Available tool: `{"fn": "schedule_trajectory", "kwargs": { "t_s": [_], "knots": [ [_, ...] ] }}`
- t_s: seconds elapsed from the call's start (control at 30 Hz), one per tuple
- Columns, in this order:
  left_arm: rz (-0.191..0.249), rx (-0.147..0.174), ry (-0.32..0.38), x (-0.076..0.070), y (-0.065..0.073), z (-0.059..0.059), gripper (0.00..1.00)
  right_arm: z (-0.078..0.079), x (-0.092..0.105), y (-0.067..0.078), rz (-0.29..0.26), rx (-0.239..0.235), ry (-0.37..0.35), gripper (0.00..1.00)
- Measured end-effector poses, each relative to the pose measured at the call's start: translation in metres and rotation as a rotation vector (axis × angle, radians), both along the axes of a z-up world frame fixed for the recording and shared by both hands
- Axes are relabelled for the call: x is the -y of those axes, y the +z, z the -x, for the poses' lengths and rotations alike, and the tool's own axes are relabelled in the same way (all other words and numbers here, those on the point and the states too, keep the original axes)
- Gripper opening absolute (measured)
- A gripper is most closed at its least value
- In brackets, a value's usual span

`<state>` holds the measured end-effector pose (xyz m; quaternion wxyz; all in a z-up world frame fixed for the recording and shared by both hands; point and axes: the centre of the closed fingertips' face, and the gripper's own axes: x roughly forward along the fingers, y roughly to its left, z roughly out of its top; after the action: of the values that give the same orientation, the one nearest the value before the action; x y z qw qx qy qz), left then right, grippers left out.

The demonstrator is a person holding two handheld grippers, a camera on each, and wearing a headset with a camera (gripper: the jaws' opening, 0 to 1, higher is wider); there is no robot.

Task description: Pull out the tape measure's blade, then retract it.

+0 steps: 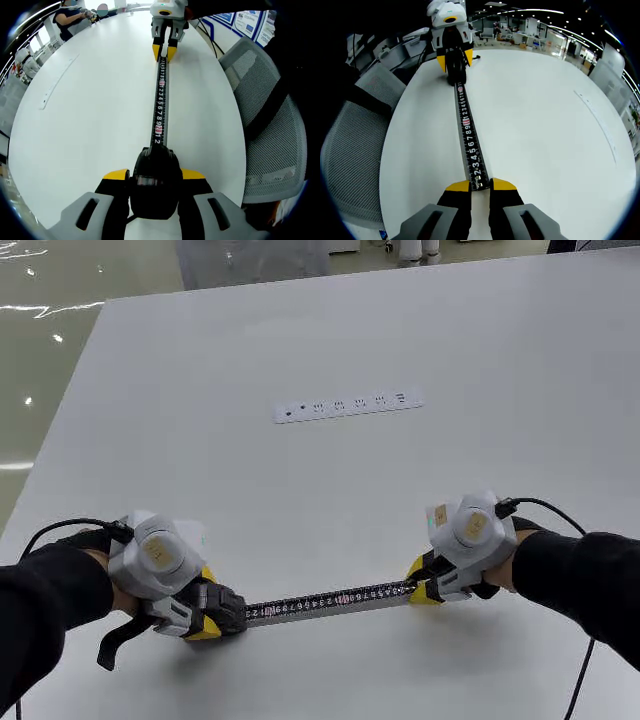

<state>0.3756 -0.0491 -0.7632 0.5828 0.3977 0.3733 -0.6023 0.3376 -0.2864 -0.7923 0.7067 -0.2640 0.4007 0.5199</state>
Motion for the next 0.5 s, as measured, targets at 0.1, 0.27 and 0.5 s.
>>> {"fn": "schedule_trajectory", "kwargs": {
  "t_s": [0.1,0.27,0.5],
  "knots": [
    [-0.001,0.000,-0.001,0.0000,0.0002,0.0002,0.32,0.0003,0.0013,0.0004,-0.001,0.000,-0.002,0.08],
    [0.000,0.000,0.000,0.0002,0.0005,0.0005,0.32,0.0004,0.0036,-0.0002,0.000,-0.001,-0.007,0.08],
    [-0.002,0.002,0.000,0.0001,0.0002,0.0007,0.32,0.0003,0.0059,-0.0001,0.000,-0.002,-0.010,0.08]
  ]
}}
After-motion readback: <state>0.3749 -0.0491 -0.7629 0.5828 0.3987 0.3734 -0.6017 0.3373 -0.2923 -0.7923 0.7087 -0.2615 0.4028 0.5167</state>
